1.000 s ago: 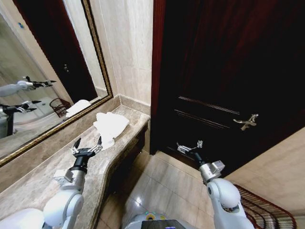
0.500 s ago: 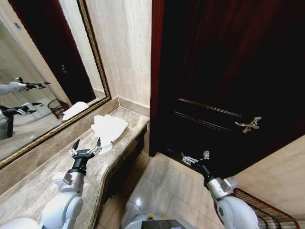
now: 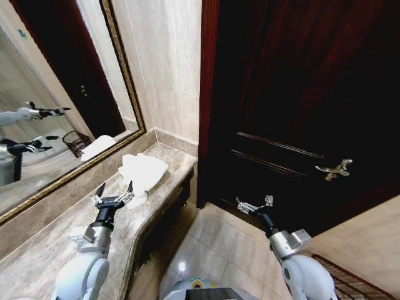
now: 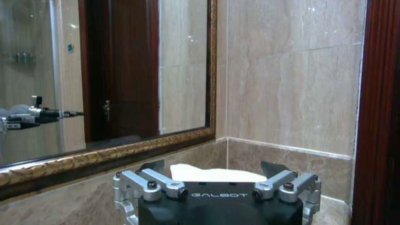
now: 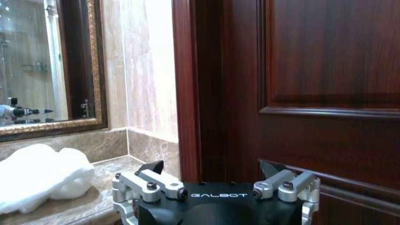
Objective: Discard the used towel into the hamper.
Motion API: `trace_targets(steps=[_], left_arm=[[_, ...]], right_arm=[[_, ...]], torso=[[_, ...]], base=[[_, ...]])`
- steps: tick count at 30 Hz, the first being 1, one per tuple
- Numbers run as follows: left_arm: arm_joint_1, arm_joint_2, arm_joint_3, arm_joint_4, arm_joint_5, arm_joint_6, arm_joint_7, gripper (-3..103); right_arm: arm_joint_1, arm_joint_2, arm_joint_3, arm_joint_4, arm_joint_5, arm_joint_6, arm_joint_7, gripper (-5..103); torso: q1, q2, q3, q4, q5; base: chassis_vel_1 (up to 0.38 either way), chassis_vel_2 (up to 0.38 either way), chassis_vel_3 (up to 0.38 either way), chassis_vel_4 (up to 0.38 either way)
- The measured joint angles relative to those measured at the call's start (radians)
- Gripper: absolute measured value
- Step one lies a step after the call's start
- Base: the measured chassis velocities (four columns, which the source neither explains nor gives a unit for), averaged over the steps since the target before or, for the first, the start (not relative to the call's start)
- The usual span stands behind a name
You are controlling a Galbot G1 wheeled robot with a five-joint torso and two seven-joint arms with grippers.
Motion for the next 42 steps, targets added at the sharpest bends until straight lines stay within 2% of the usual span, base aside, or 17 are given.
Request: trace_targets(steps=[4,14,16,17,19,20,21,22,24,25,28,29,31,33,38,40,42], left_arm=[[0.001,0.002,-0.001,0.012,-0.003,0.0,-0.001,100],[-0.052,0.085,0.008,0.064,-0.055,0.04,-0.024,100],[-0.076,0.12,0.014,0.066,-0.131,0.113,-0.09,100],[-0.076,0.12,0.014,0.066,-0.131,0.113,-0.09,100],[-0.14,0.171,0.032,0.06,-0.252,0.213,-0.196,100],[-0.14,0.171,0.032,0.06,-0.252,0.213,-0.196,100],[-0.184,0.198,0.048,0.063,-0.322,0.258,-0.237,100],[-0.232,0.222,0.069,0.076,-0.39,0.297,-0.266,100],[-0.307,0.25,0.126,0.111,-0.459,0.344,-0.32,100],[-0.307,0.25,0.126,0.111,-0.459,0.344,-0.32,100],[-0.447,0.275,0.262,0.203,-0.527,0.42,-0.442,100],[-0.447,0.275,0.262,0.203,-0.527,0.42,-0.442,100],[-0.539,0.269,0.333,0.254,-0.56,0.464,-0.538,100],[-0.606,0.255,0.377,0.292,-0.579,0.478,-0.597,100],[-0.713,0.219,0.454,0.368,-0.591,0.484,-0.643,100],[-0.768,0.182,0.505,0.413,-0.628,0.483,-0.7,100],[-0.778,0.168,0.519,0.427,-0.636,0.483,-0.719,100]], right_arm=[[0.004,0.001,-0.007,0.0,-0.001,-0.016,0.002,100],[0.054,-0.013,-0.017,-0.021,0.0,-0.048,0.005,100],[0.09,-0.025,-0.03,-0.049,0.001,-0.061,0.006,100],[0.09,-0.025,-0.03,-0.049,0.001,-0.061,0.006,100],[0.115,-0.031,-0.039,-0.076,0.0,-0.068,0.005,100],[0.115,-0.031,-0.039,-0.076,0.0,-0.068,0.005,100],[0.118,-0.032,-0.041,-0.085,0.0,-0.07,0.005,100],[0.119,-0.034,-0.041,-0.09,-0.001,-0.07,0.005,100],[0.115,-0.035,-0.038,-0.096,-0.001,-0.07,0.005,100],[0.115,-0.035,-0.038,-0.096,-0.001,-0.07,0.005,100],[0.105,-0.035,-0.028,-0.098,-0.003,-0.072,0.007,100],[0.105,-0.035,-0.028,-0.098,-0.003,-0.072,0.007,100],[0.108,-0.037,-0.024,-0.103,-0.005,-0.078,0.011,100],[0.118,-0.036,-0.022,-0.111,-0.013,-0.08,0.015,100],[0.124,-0.022,-0.025,-0.122,-0.029,-0.081,0.017,100],[0.119,-0.013,-0.029,-0.129,-0.036,-0.078,0.017,100],[0.118,-0.013,-0.029,-0.131,-0.038,-0.077,0.017,100]], torso=[[0.0,0.0,0.0,0.0,0.0001],[0.0,0.0,0.0,0.0,-0.0002],[0.0,0.0,0.0,0.0002,-0.0002],[0.0,0.0,0.0,0.0002,-0.0002],[0.0,0.0,0.0,0.0007,0.0002],[0.0,0.0,0.0,0.0007,0.0002],[0.0,0.0,0.0,0.0002,0.0],[0.0,0.0,0.0,0.0,0.0],[0.0,0.0,0.0,-0.0002,0.0],[0.0,0.0,0.0,-0.0002,0.0],[0.0,0.0,0.0,-0.0002,-0.0001],[0.0,0.0,0.0,-0.0002,-0.0001],[0.0,0.0,0.0,-0.0002,-0.0001],[0.0,0.0,0.0,-0.0001,0.0],[0.0,0.0,0.0,0.0001,0.0002],[0.0,0.0,0.0,-0.0001,0.0002],[0.0,0.0,0.0,-0.0003,0.0002]], base=[[-0.072,0.05,0.063,-0.071],[-0.007,0.003,0.003,-0.004],[0.0,0.0,0.0,0.0],[0.0,0.0,0.0,0.0],[0.0,0.0,0.0,0.0],[0.0,0.0,0.0,0.0],[0.0,0.0,0.0,0.0],[0.0,0.0,0.0,0.0],[0.0,0.0,0.0,0.0],[0.0,0.0,0.0,0.0],[0.0,0.0,0.0,0.0],[0.0,0.0,0.0,0.0],[0.0,0.0,0.0,0.0],[0.0,0.0,0.0,0.0],[0.0,0.0,0.0,0.0],[0.0,0.0,0.0,0.0],[0.0,0.0,0.0,0.0]])
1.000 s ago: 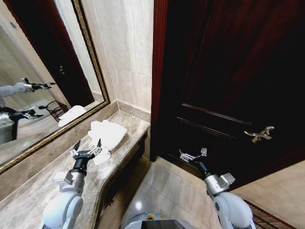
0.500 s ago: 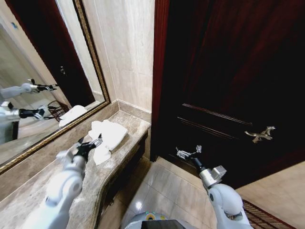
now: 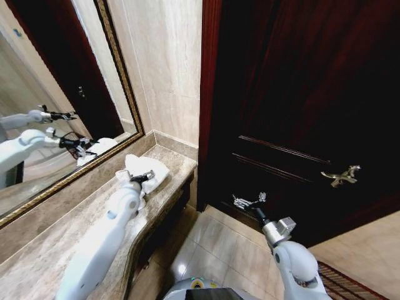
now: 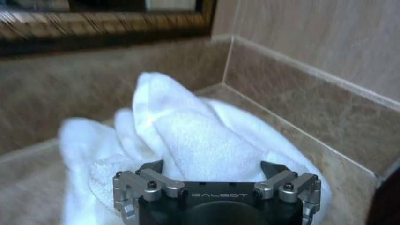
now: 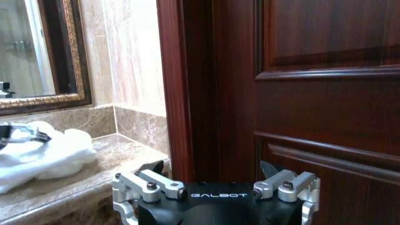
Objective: Discard the used towel into the hamper.
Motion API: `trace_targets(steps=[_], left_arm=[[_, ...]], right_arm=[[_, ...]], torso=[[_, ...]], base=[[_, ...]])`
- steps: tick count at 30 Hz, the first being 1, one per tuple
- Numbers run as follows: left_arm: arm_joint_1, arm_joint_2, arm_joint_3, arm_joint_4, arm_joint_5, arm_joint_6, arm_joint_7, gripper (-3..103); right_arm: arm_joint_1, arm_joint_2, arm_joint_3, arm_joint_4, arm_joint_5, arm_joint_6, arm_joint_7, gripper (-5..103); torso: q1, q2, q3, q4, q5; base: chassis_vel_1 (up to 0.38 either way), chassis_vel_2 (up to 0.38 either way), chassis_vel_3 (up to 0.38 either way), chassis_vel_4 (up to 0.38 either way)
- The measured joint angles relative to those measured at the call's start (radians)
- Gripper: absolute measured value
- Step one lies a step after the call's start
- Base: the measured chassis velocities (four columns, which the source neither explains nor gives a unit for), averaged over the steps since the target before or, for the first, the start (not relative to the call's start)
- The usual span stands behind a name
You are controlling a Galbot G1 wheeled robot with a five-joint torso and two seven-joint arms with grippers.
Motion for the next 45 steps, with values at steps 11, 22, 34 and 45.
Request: trace_targets(steps=[11,22,34,45], left_arm=[[0.044,0.011,-0.013,0.021,0.063,-0.03,-0.02,79],[0.06,0.035,-0.032,0.014,0.092,-0.041,0.022,55],[0.114,0.053,-0.075,0.011,0.324,-0.312,0.321,20],[0.217,0.112,-0.172,-0.092,0.399,-0.35,0.404,0]], right_arm=[[0.022,0.007,-0.007,-0.044,-0.014,0.021,-0.002,100],[0.036,0.023,-0.014,-0.063,-0.028,0.036,-0.007,100],[0.035,0.023,-0.009,-0.057,-0.022,0.041,-0.005,100],[0.049,0.033,-0.016,-0.068,-0.022,0.053,-0.004,100]], torso=[[0.0,0.0,0.0,0.0006,-0.0003],[0.0,0.0,0.0,0.0004,-0.0003],[0.0,0.0,0.0,0.0003,-0.0002],[0.0,0.0,0.0,0.0003,-0.0002]], base=[[0.0,0.0,0.0,0.0],[0.0,0.0,0.0,0.0],[0.0,0.0,0.0,0.0],[0.0,0.0,0.0,0.0]])
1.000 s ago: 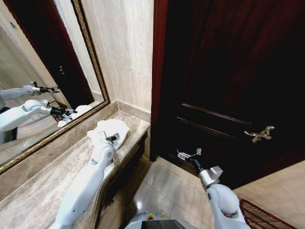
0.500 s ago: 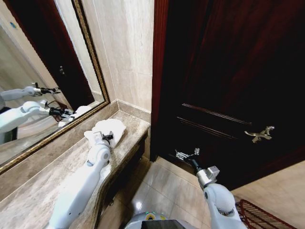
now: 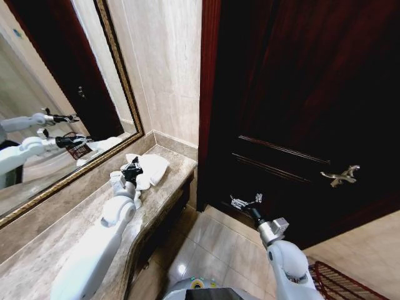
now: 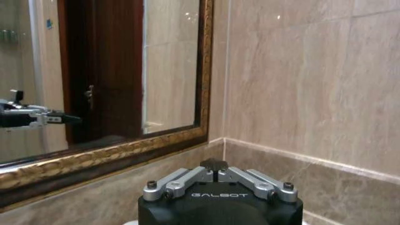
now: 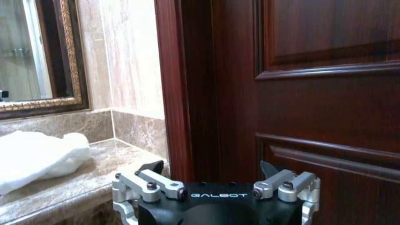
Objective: Discard the used towel into the hamper.
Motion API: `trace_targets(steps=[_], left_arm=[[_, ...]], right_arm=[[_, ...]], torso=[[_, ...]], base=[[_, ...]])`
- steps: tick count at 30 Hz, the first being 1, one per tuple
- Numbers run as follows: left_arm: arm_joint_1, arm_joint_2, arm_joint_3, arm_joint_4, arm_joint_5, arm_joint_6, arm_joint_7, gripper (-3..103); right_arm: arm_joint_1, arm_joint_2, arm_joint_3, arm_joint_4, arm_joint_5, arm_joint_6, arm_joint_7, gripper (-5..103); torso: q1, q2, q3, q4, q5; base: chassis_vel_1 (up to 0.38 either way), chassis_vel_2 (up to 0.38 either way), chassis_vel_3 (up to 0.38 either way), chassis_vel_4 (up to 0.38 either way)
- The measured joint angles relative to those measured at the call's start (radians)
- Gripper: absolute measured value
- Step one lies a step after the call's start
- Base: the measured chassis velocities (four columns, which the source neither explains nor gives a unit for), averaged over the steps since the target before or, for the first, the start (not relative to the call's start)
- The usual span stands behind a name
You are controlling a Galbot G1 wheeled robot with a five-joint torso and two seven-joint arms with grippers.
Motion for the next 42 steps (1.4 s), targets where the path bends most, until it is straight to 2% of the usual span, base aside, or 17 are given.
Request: trace_targets(steps=[1,3,4,5,8,9,12,14,17,18,21,22,24,26,31,38,42], left_arm=[[0.0,0.0,0.0,0.0,0.0,0.0,0.0,0],[0.027,0.003,-0.024,-0.03,-0.033,0.076,-0.028,-2],[0.036,0.004,-0.031,-0.046,-0.06,0.115,-0.054,3],[0.036,0.004,-0.031,-0.046,-0.06,0.115,-0.054,3],[0.035,0.011,-0.035,-0.102,-0.233,0.256,-0.237,20],[0.035,0.011,-0.035,-0.102,-0.233,0.256,-0.237,20],[-0.015,0.011,-0.014,-0.125,-0.4,0.326,-0.397,36],[-0.037,0.01,-0.002,-0.117,-0.427,0.332,-0.425,36],[-0.13,-0.009,0.059,-0.063,-0.493,0.341,-0.505,53],[-0.13,-0.009,0.059,-0.063,-0.493,0.341,-0.505,53],[-0.24,-0.044,0.143,0.028,-0.586,0.325,-0.658,64],[-0.24,-0.044,0.143,0.028,-0.586,0.325,-0.658,64],[-0.3,-0.061,0.194,0.101,-0.602,0.308,-0.706,75],[-0.335,-0.072,0.228,0.148,-0.599,0.297,-0.725,86],[-0.407,-0.096,0.277,0.244,-0.606,0.275,-0.767,98],[-0.429,-0.121,0.289,0.288,-0.622,0.26,-0.774,102],[-0.42,-0.136,0.274,0.304,-0.621,0.241,-0.768,93]], right_arm=[[0.0,0.0,0.0,0.0,0.0,0.0,0.0,100],[0.001,0.002,-0.002,0.002,-0.001,0.0,0.0,100],[0.002,0.002,-0.003,0.003,-0.001,0.0,0.0,100],[0.002,0.002,-0.003,0.003,-0.001,0.0,0.0,100],[0.004,0.002,-0.005,-0.003,-0.005,0.001,0.0,100],[0.004,0.002,-0.005,-0.003,-0.005,0.001,0.0,100],[0.008,0.002,-0.015,-0.014,-0.015,0.004,0.0,100],[0.01,0.002,-0.018,-0.016,-0.018,0.004,0.0,100],[0.02,0.002,-0.029,-0.022,-0.032,0.003,0.001,100],[0.02,0.002,-0.029,-0.022,-0.032,0.003,0.001,100],[0.031,0.002,-0.041,-0.029,-0.044,-0.001,0.003,100],[0.031,0.002,-0.041,-0.029,-0.044,-0.001,0.003,100],[0.037,0.002,-0.045,-0.034,-0.051,-0.002,0.005,100],[0.043,0.002,-0.046,-0.04,-0.053,-0.003,0.007,100],[0.051,-0.003,-0.045,-0.053,-0.054,-0.003,0.008,100],[0.053,-0.005,-0.042,-0.059,-0.053,0.001,0.008,100],[0.052,-0.007,-0.038,-0.061,-0.051,0.007,0.008,100]], torso=[[0.0,0.0,0.0,0.0,0.0],[0.0,0.0,0.0,0.0001,-0.0002],[0.0,0.0,0.0,0.0002,-0.0002],[0.0,0.0,0.0,0.0002,-0.0002],[0.0,0.0,0.0,0.0002,-0.0002],[0.0,0.0,0.0,0.0002,-0.0002],[0.0,0.0,0.0,0.0001,0.0],[0.0,0.0,0.0,0.0001,0.0001],[0.0,0.0,0.0,0.0001,0.0],[0.0,0.0,0.0,0.0001,0.0],[0.0,0.0,0.0,-0.0003,0.0],[0.0,0.0,0.0,-0.0003,0.0],[0.0,0.0,0.0,-0.0003,0.0],[0.0,0.0,0.0,0.0,0.0001],[0.0,0.0,0.0,0.0001,0.0],[0.0,0.0,0.0,0.0001,0.0002],[0.0,0.0,0.0,0.0001,-0.0001]], base=[[0.0,0.0,0.0,0.0],[0.0,0.0,0.0,0.0],[0.0,0.0,0.0,0.0],[0.0,0.0,0.0,0.0],[0.0,0.0,0.0,0.0],[0.0,0.0,0.0,0.0],[0.0,0.0,0.0,0.0],[0.0,0.0,0.0,0.0],[0.0,0.0,0.0,0.0],[0.0,0.0,0.0,0.0],[0.0,0.0,0.0,0.0],[0.0,0.0,0.0,0.0],[0.0,0.0,0.0,0.0],[0.0,0.0,0.0,0.0],[0.0,0.0,0.0,0.0],[0.0,0.0,0.0,0.0],[0.0,0.0,0.0,0.0]])
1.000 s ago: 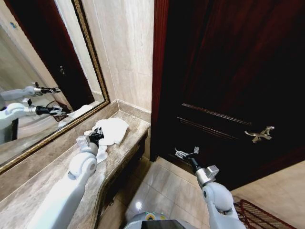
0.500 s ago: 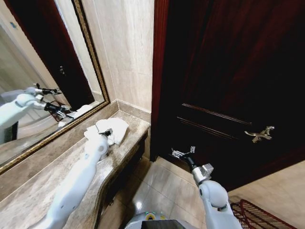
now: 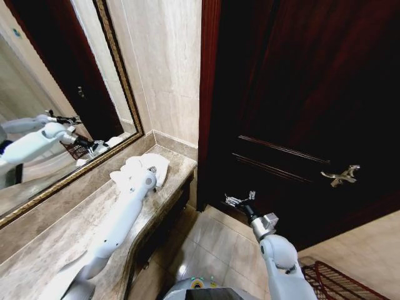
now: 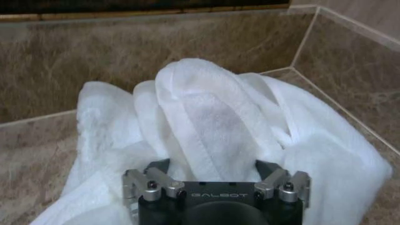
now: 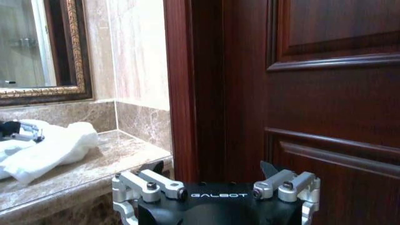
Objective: Discard the used towel into the hamper.
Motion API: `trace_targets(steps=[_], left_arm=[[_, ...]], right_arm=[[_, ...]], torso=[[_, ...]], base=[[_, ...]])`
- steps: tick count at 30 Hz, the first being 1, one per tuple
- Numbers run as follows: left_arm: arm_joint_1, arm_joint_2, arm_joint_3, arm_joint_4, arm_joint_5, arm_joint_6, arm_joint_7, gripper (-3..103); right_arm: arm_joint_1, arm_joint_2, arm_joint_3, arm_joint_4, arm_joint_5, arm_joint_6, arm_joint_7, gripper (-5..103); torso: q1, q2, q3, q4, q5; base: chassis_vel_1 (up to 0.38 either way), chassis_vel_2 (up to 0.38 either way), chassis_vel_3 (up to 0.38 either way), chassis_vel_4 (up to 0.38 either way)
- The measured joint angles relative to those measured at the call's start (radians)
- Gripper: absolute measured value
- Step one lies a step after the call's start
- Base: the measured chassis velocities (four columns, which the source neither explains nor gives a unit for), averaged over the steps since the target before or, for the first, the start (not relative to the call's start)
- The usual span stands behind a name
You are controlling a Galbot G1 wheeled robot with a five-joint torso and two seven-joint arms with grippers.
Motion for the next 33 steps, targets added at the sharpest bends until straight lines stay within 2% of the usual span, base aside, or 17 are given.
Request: trace_targets(steps=[1,2,4,5,7,9,13,14,16,17,20,22,26,33], left_arm=[[0.002,-0.001,-0.003,0.002,0.001,-0.003,0.003,88],[0.002,-0.001,-0.003,0.002,0.001,-0.003,0.003,88],[0.005,-0.001,-0.011,0.007,0.003,-0.008,0.008,77],[0.005,-0.001,-0.011,0.007,0.003,-0.008,0.008,77],[0.008,-0.001,-0.017,0.008,0.003,-0.011,0.014,65],[0.01,0.0,-0.019,0.008,0.004,-0.011,0.017,65],[0.021,0.002,-0.031,0.004,0.006,-0.013,0.034,43],[0.021,0.002,-0.031,0.004,0.006,-0.013,0.034,43],[0.025,0.004,-0.037,0.001,0.006,-0.014,0.041,32],[0.025,0.004,-0.037,0.001,0.006,-0.014,0.041,32],[0.028,0.006,-0.042,0.0,0.007,-0.014,0.049,16],[0.03,0.006,-0.044,-0.001,0.008,-0.014,0.051,16],[0.036,0.004,-0.046,-0.005,0.01,-0.015,0.054,7],[0.042,0.002,-0.049,-0.006,0.014,-0.022,0.063,7]], right_arm=[[-0.001,0.0,0.0,0.0,0.001,0.001,0.0,100],[-0.001,0.0,0.0,0.0,0.001,0.001,0.0,100],[-0.001,0.0,0.004,-0.003,0.002,0.005,0.0,100],[-0.001,0.0,0.004,-0.003,0.002,0.005,0.0,100],[-0.002,0.002,0.004,-0.004,0.002,0.008,-0.001,100],[-0.002,0.002,0.004,-0.004,0.002,0.008,-0.001,100],[0.0,0.007,0.003,-0.006,0.001,0.01,-0.001,100],[0.0,0.007,0.003,-0.006,0.001,0.01,-0.001,100],[0.002,0.009,0.001,-0.008,0.0,0.01,-0.001,100],[0.002,0.009,0.001,-0.008,0.0,0.01,-0.001,100],[0.003,0.01,0.0,-0.011,-0.001,0.012,-0.002,100],[0.003,0.01,-0.001,-0.011,-0.002,0.014,-0.002,100],[0.003,0.011,-0.001,-0.012,-0.002,0.016,-0.003,100],[-0.002,0.011,0.002,-0.013,-0.002,0.022,-0.003,100]], torso=[[0.0,0.0,0.0,0.0,0.0001],[0.0,0.0,0.0,0.0,0.0001],[0.0,0.0,0.0,0.0,0.0],[0.0,0.0,0.0,0.0,0.0],[0.0,0.0,0.0,0.0,0.0001],[0.0,0.0,0.0,-0.0001,0.0001],[0.0,0.0,0.0,-0.0001,0.0001],[0.0,0.0,0.0,-0.0001,0.0001],[0.0,0.0,0.0,-0.0001,0.0],[0.0,0.0,0.0,-0.0001,0.0],[0.0,0.0,0.0,0.0,0.0],[0.0,0.0,0.0,0.0,0.0],[0.0,0.0,0.0,0.0,0.0001],[0.0,0.0,0.0,0.0,0.0001]], base=[[0.0,0.0,0.0,0.0],[0.0,0.0,0.0,0.0],[0.0,0.0,0.0,0.0],[0.0,0.0,0.0,0.0],[0.0,0.0,0.0,0.0],[0.0,0.0,0.0,0.0],[0.0,0.0,0.0,0.0],[0.0,0.0,0.0,0.0],[0.0,0.0,0.0,0.0],[0.0,0.0,0.0,0.0],[0.0,0.0,0.0,0.0],[0.0,0.0,0.0,0.0],[0.0,0.0,0.0,0.0],[0.0,0.0,0.0,0.0]])
